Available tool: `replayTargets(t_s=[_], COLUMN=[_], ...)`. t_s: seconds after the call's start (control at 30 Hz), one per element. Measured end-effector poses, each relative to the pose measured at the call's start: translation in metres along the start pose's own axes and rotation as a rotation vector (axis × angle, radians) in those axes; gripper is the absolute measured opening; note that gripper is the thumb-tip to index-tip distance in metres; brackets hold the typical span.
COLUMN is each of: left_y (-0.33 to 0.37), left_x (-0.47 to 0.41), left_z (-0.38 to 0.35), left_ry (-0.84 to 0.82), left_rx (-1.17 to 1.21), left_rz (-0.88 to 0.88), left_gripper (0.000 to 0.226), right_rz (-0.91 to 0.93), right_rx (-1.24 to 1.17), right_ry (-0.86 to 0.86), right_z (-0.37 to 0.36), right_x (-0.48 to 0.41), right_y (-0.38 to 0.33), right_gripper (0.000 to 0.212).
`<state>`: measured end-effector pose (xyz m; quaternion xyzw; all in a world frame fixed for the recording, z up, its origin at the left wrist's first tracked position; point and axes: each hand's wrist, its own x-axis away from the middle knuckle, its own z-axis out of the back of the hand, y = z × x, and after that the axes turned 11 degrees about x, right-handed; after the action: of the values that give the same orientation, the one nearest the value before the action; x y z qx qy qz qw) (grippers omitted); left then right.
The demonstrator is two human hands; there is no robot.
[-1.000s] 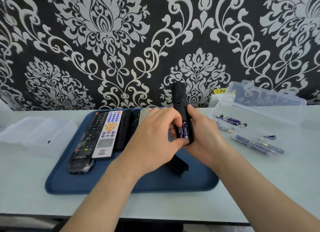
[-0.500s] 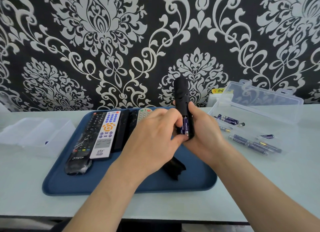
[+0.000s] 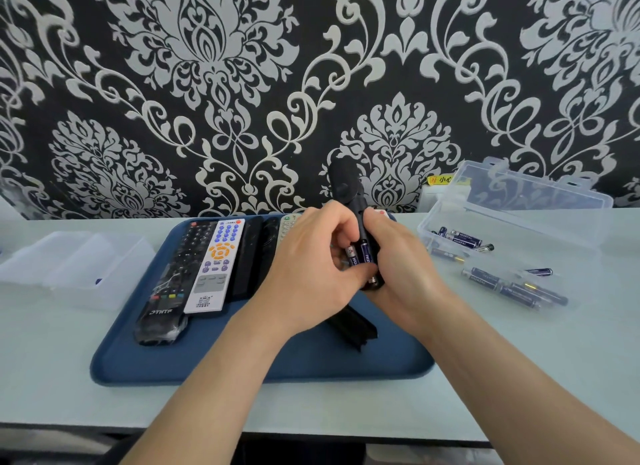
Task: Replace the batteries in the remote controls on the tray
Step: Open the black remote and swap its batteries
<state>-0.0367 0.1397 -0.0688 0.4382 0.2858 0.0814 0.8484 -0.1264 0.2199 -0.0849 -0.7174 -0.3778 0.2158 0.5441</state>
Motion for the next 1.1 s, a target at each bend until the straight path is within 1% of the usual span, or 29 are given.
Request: replayTargets(t_s=[0.1,0.2,0.27,0.37,0.4,0.43,0.47,0.5,0.53,0.6,0.63,0.67,0.73,0.83,0.97,1.1], left_y=[0.001,0.002,0.003,0.004,0.005,0.004,0.004,0.004,0.005,0.004,0.002,0.000,-0.002,-0.002,-0.002,0.001], left_x=[0.001,0.003,0.001,-0.004,-0.005,-0.005,-0.005,-0.004,-0.002,0.001,0.002,0.001,0.000,-0.001,-0.003,-0.003], left_z=[-0.001,-0.004,-0.003,0.005,0.008,0.009,0.010,0.010,0.010,0.005,0.003,0.001,0.000,0.003,0.007,0.009], left_ry=[0.032,0.079,0.155,0.263,0.263,0.247,0.218,0.178,0.129,0.060,0.058,0.056,0.033,-0.024,-0.065,-0.075], left_rx=[0.026,0.101,0.325,0.790,0.903,0.929,0.858,0.698,0.489,0.087,-0.066,-0.169,-0.250,-0.278,-0.296,-0.321], left_rz=[-0.014,-0.024,0.019,0.127,0.168,0.195,0.199,0.178,0.128,-0.033,-0.108,-0.153,-0.172,-0.173,-0.140,-0.102], left_gripper=[0.035,0.042,0.050,0.051,0.051,0.050,0.047,0.042,0.035,0.019,0.017,0.020,0.024,0.022,0.022,0.023], right_rz=[-0.022,-0.120,-0.173,-0.205,-0.209,-0.214,-0.216,-0.213,-0.203,-0.172,-0.160,-0.153,-0.146,-0.145,-0.137,-0.126], right_rx=[-0.077,-0.218,-0.291,-0.375,-0.389,-0.394,-0.392,-0.381,-0.356,-0.296,-0.271,-0.249,-0.210,-0.180,-0.164,-0.125], right_ry=[-0.028,-0.038,-0.051,-0.083,-0.084,-0.080,-0.079,-0.083,-0.091,-0.102,-0.098,-0.087,-0.066,-0.066,-0.075,-0.056], right_z=[0.001,0.003,0.005,0.008,0.009,0.010,0.011,0.011,0.011,0.011,0.012,0.012,0.013,0.014,0.013,0.012], right_x=[-0.001,-0.006,-0.007,-0.008,-0.008,-0.008,-0.009,-0.010,-0.010,-0.010,-0.011,-0.011,-0.012,-0.014,-0.014,-0.012], right_y=[0.000,0.003,0.003,-0.001,-0.002,-0.003,-0.003,-0.003,-0.003,-0.004,-0.004,-0.004,-0.003,0.000,0.001,0.004], right_gripper=[0.037,0.038,0.036,0.034,0.035,0.036,0.036,0.035,0.032,0.027,0.028,0.030,0.038,0.048,0.038,0.039])
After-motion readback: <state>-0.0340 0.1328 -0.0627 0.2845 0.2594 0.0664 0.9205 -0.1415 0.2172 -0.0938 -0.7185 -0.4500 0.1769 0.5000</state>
